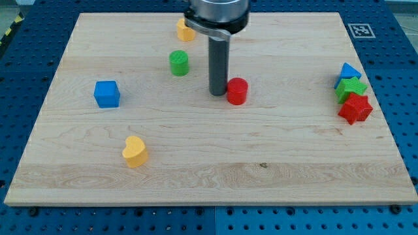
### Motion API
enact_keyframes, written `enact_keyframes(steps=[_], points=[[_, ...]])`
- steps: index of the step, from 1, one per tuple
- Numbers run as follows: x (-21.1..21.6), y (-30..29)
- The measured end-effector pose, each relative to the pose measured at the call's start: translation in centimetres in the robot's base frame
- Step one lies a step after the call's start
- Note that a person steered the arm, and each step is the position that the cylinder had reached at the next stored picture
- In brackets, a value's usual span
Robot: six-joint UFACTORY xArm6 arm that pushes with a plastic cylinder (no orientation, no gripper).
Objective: Move the arm to the bottom of the green circle
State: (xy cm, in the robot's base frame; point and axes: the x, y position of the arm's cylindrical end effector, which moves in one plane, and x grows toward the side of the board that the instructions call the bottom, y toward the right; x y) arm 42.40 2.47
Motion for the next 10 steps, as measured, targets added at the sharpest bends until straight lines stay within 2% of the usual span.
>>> enact_keyframes(steps=[10], points=[[3.4, 12.1]])
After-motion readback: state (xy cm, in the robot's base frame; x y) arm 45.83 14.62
